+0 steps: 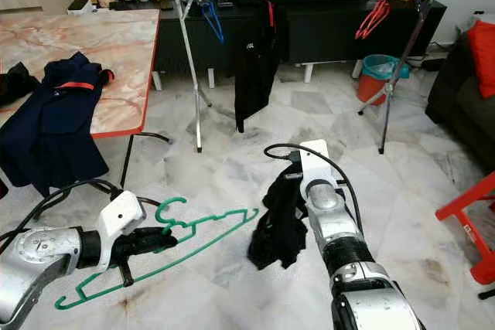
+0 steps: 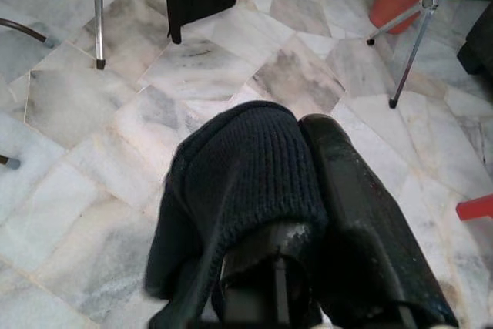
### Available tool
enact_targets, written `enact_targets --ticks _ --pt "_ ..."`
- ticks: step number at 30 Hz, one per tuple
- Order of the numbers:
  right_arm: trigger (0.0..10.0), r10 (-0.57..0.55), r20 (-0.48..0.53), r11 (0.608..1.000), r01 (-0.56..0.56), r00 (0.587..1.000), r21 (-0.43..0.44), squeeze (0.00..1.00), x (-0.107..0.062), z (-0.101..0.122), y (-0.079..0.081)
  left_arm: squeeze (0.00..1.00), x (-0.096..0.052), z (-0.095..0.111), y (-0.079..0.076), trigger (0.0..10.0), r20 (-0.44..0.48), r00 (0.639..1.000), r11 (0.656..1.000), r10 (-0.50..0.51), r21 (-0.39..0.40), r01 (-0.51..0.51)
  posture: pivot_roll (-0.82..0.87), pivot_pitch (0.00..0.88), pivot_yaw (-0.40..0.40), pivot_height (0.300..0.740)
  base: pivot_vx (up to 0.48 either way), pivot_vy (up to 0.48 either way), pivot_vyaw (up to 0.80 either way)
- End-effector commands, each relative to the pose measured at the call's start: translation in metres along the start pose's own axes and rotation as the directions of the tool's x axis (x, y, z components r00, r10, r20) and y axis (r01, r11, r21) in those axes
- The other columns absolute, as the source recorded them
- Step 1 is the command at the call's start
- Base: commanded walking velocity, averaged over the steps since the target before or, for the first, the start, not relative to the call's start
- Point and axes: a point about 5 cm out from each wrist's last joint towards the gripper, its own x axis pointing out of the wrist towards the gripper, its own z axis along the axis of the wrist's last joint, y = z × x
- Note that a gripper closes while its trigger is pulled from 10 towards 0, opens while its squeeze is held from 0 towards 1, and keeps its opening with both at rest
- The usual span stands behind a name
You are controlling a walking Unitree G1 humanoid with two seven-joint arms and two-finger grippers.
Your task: Hang hanger
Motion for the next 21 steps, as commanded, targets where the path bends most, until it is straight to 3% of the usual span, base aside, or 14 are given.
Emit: enact_targets --ticks 1,13,21 --pt "10.0 -0.001 0.033 1.000 0.001 0.999 0.004 0.00 0.002 0.017 0.004 0.00 0.001 0.011 -0.001 10.0 0.015 1.000 1.000 -0.012 0.021 0.012 0.12 0.000 -0.014 0.740 0.000 0.000 0.00" --pt "10.0 0.027 0.046 0.999 -0.028 0.999 0.021 0.00 0.004 0.032 0.017 0.00 0.015 0.027 -0.018 10.0 0.065 0.993 0.995 -0.095 -0.010 0.096 0.12 0.000 -0.020 0.740 0.000 0.000 0.00" --pt "10.0 0.189 0.067 0.982 -0.189 0.980 -0.004 0.00 -0.001 0.045 0.051 0.00 0.027 0.033 -0.022 10.0 0.079 0.993 0.996 -0.092 -0.014 0.094 0.12 0.000 -0.022 0.740 0.000 0.000 0.00"
